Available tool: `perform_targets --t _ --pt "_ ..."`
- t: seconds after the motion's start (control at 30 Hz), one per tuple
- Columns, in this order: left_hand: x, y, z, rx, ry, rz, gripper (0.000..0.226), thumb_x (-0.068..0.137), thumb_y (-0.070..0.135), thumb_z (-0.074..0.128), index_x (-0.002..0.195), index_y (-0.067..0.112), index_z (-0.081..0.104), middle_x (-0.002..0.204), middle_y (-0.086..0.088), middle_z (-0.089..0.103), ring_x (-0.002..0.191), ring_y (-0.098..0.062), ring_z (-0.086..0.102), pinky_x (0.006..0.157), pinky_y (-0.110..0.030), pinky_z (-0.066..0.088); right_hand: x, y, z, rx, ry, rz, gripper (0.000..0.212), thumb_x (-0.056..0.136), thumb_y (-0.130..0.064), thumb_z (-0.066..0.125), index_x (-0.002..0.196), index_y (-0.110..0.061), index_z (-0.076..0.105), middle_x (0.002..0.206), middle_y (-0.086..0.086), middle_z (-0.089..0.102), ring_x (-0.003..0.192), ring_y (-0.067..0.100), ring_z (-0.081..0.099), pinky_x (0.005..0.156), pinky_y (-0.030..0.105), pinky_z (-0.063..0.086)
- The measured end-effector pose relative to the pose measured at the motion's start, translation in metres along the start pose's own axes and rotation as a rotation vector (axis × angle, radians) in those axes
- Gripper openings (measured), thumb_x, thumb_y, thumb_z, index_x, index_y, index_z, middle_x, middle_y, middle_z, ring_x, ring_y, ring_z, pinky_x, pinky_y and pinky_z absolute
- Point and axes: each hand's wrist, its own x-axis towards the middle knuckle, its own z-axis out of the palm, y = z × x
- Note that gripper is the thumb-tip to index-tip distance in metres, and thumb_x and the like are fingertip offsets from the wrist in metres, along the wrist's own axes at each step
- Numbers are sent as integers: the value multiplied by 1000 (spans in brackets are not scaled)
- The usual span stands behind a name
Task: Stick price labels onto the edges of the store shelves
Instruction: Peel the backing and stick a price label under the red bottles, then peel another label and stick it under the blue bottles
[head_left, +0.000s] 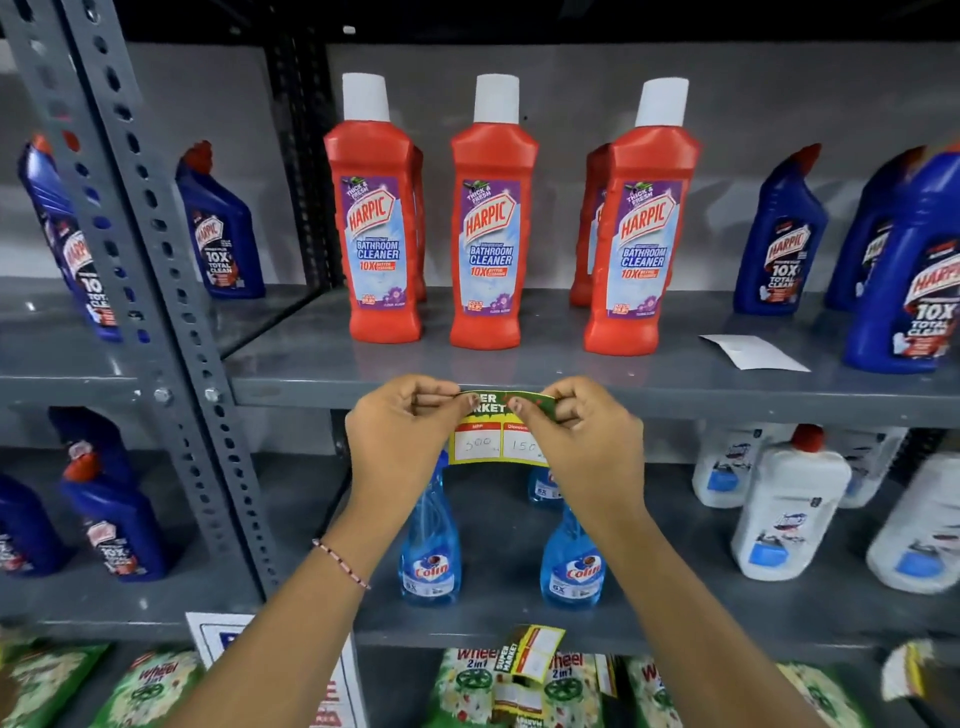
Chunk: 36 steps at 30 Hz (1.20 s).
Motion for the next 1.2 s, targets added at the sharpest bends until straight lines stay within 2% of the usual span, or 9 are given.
perform_targets --t 0.2,0.4,0.5,0.63,0.73,0.8,0.9,1.0,1.2 --pt "1 0 0 179 181 77 38 63 33 92 76 26 57 64 7 64 54 -2 57 54 -10 48 1 6 -19 -71 91 15 33 78 -52 77 78 -24 58 60 -13 68 62 7 66 57 38 55" --pt "-21 15 25 297 206 471 32 79 -6 72 89 21 60 92 2 60 81 -14 58 74 -24 50 13 28 -69 36 128 -93 15 87 -36 72 84 -26 61 68 -11 69 64 7 66 62 39 58" --pt "-33 32 58 263 58 569 25 80 -14 63 86 9 68 91 3 66 85 1 60 81 -8 45 36 45 -114 -1 185 -144 12 88 -41 66 91 -31 60 76 -15 70 69 6 67 67 34 59" --pt "-35 64 131 222 -252 462 24 83 -8 62 91 12 73 94 4 73 83 -2 66 80 -10 49 86 78 -185 -200 120 -171 8 88 -28 66 96 -27 65 91 -6 73 82 13 68 79 43 59" --pt "-14 86 193 230 -472 260 21 88 2 62 101 15 71 94 8 70 76 6 64 74 0 45 119 95 -215 -356 -155 -175 15 92 -27 63 105 -24 70 100 1 75 89 19 67 84 41 56" --pt "7 94 234 261 -560 130 20 91 8 61 108 12 69 99 1 71 86 -6 67 84 -13 51 127 102 -220 -494 -292 -207 22 97 -31 55 109 -22 71 103 4 76 89 24 68 77 38 54" --pt "32 101 280 404 -635 -61 31 97 22 53 116 1 66 119 -20 69 112 -36 64 100 -42 52 127 113 -220 -599 -304 -341 30 101 -35 46 91 -18 68 84 0 70 81 27 66 61 32 40" --pt "43 95 305 586 -639 -85 45 103 32 41 121 -3 62 129 -25 63 120 -40 58 100 -40 46 127 118 -223 -588 -295 -409 35 102 -41 40 78 -21 55 75 -6 59 76 23 62 59 32 33" --pt "48 74 312 589 -544 -35 67 103 50 28 99 1 73 112 -19 70 102 -32 63 94 -34 43 120 123 -222 -585 -275 -464 68 88 -76 33 114 -22 65 109 -7 71 97 14 65 77 29 52"
